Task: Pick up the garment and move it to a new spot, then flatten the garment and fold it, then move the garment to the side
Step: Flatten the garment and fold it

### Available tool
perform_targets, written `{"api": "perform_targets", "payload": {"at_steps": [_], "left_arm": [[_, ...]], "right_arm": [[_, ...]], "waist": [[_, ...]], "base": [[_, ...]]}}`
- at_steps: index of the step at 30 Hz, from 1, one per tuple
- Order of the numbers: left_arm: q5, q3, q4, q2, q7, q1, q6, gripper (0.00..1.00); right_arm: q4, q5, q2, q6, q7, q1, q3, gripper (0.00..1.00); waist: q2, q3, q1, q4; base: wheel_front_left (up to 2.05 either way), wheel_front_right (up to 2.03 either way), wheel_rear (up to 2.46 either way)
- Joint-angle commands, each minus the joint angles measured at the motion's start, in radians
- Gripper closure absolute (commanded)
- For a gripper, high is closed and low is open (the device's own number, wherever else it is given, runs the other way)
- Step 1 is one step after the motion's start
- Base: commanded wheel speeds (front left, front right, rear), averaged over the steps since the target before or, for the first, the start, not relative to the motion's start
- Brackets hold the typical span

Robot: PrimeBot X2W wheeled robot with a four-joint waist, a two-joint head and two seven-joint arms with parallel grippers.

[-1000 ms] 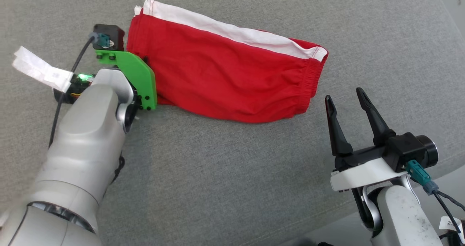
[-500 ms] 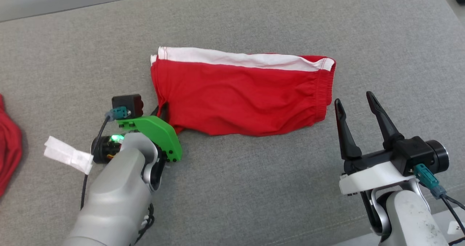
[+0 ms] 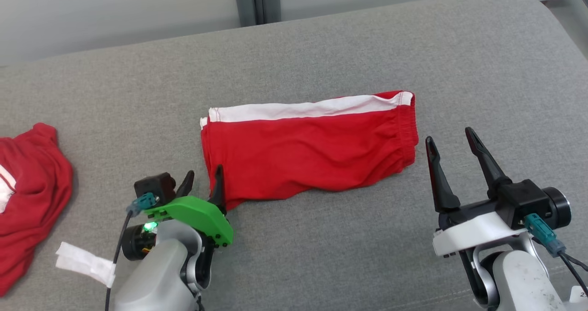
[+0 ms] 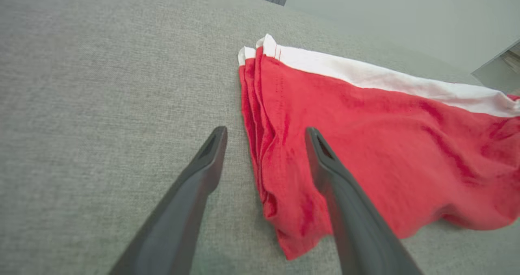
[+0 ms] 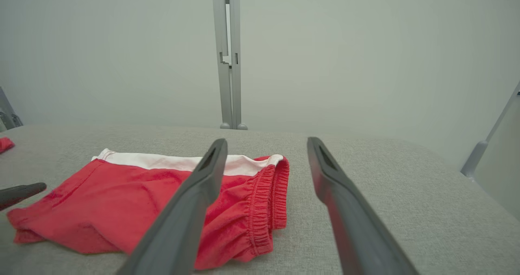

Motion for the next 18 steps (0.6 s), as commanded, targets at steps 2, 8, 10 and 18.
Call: {"api": "perform_targets", "payload": {"at_steps": [2,8,10,18], "left_arm": [[0.027,0.016,-0.050,0.035,-0.018,0.046,0.008,0.00],[0.218,0.157,-0.339,0.096,-0.024,0.187,0.008,0.00],[0.294,0.220,-0.440,0.097,-0.025,0.249,-0.004,0.00],[0.484,0.403,-0.595,0.060,-0.025,0.428,-0.076,0.00]], "right_arm": [[-0.002,0.007,-0.008,-0.001,0.008,0.015,0.001,0.00],[-0.013,0.012,-0.018,-0.001,0.023,0.038,-0.016,0.00],[-0.016,0.013,-0.020,-0.001,0.030,0.050,-0.022,0.00],[0.005,0.027,-0.025,-0.001,0.064,0.088,-0.042,0.00]], "waist": [[0.0000,-0.035,0.0000,0.012],[0.0000,-0.078,0.0000,0.042],[0.0000,-0.096,0.0000,0.055],[0.0000,-0.145,0.0000,0.098]], "base": [[0.00,0.00,0.00],[0.00,0.00,0.00],[0.00,0.00,0.00],[0.00,0.00,0.00]]}}
